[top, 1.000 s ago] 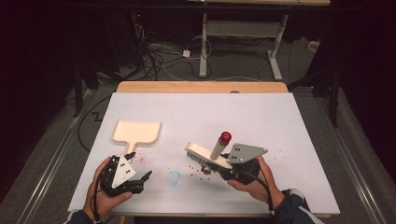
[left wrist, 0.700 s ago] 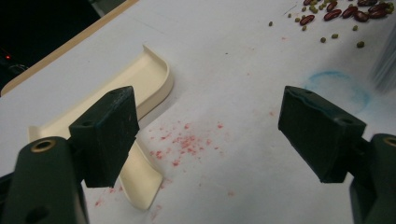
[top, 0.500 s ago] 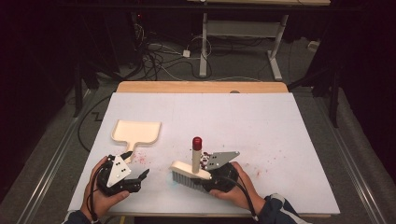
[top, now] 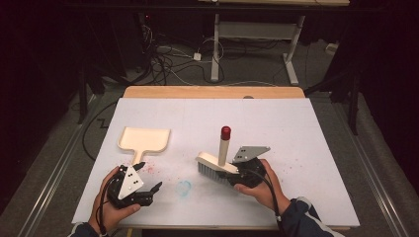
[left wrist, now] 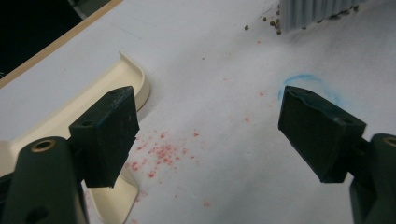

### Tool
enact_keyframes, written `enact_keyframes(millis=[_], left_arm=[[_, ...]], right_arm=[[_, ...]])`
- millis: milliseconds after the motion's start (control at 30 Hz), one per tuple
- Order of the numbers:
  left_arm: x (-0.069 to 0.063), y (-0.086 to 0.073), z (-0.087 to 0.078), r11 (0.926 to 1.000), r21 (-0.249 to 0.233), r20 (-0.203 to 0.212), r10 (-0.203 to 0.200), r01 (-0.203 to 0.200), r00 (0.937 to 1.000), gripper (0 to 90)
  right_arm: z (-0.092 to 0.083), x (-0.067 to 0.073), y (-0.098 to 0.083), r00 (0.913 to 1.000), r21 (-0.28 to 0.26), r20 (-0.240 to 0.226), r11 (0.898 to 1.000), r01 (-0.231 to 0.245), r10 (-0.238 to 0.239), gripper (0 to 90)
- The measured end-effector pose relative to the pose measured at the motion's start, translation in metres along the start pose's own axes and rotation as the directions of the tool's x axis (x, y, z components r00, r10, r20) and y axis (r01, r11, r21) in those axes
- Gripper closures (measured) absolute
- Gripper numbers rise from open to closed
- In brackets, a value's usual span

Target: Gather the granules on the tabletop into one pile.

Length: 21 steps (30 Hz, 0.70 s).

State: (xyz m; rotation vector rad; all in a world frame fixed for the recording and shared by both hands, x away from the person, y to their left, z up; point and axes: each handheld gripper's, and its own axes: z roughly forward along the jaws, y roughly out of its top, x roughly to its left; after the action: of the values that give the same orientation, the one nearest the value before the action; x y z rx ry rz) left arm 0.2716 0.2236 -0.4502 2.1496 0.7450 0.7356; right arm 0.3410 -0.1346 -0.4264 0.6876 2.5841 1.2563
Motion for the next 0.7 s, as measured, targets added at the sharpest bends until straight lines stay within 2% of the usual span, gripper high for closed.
enact_keyframes(millis=[133,200,300,367,433,467,500,567,633,700], left_arm=[[0.000,0.000,-0.002,1.0000,0.003,-0.006,0.003,-0.003,1.0000,19.3],[-0.001,0.000,-0.002,1.0000,0.003,-0.008,0.006,-0.006,1.0000,19.3],[-0.002,-0.001,-0.001,0.9999,0.008,-0.006,0.007,-0.007,1.0000,19.3],[-0.002,0.000,-0.001,0.9999,0.008,-0.006,0.011,-0.011,0.9999,19.3],[-0.003,0.000,0.000,0.9998,0.011,-0.009,0.019,-0.019,0.9998,19.3],[-0.003,0.001,0.000,0.9997,0.010,-0.012,0.021,-0.021,0.9997,19.3],[-0.003,0.001,0.001,0.9997,0.012,-0.011,0.022,-0.022,0.9997,19.3],[-0.004,0.003,0.002,0.9997,0.012,-0.010,0.022,-0.021,0.9997,19.2],[-0.005,0.004,0.004,0.9997,0.011,-0.007,0.022,-0.022,0.9997,19.3],[-0.007,0.005,0.005,0.9993,0.018,-0.009,0.032,-0.032,0.9995,19.3]], right_arm=[[-0.029,0.000,-0.002,0.9978,-0.026,0.061,0.999,0.027,-0.025,67.6],[-0.045,0.001,-0.007,0.9929,-0.033,0.114,0.999,0.036,-0.032,67.6],[-0.066,0.000,-0.019,0.9893,-0.043,0.145,0.999,0.023,-0.016,67.6],[-0.080,0.000,-0.028,0.9795,-0.038,0.201,0.999,0.024,-0.016,67.6],[-0.090,0.000,-0.038,0.9618,-0.040,0.273,0.999,0.025,-0.013,67.6],[-0.093,0.000,-0.044,0.9482,-0.052,0.318,0.998,0.018,0.000,67.6],[-0.093,-0.001,-0.049,0.9309,-0.063,0.365,0.998,0.009,0.014,67.6],[-0.089,-0.005,-0.056,0.8995,-0.062,0.434,0.998,-0.026,0.050,67.6],[-0.079,-0.009,-0.059,0.8713,-0.061,0.483,0.996,-0.066,0.088,67.5],[-0.067,-0.012,-0.060,0.8521,-0.051,0.510,0.993,-0.109,0.120,67.6]])
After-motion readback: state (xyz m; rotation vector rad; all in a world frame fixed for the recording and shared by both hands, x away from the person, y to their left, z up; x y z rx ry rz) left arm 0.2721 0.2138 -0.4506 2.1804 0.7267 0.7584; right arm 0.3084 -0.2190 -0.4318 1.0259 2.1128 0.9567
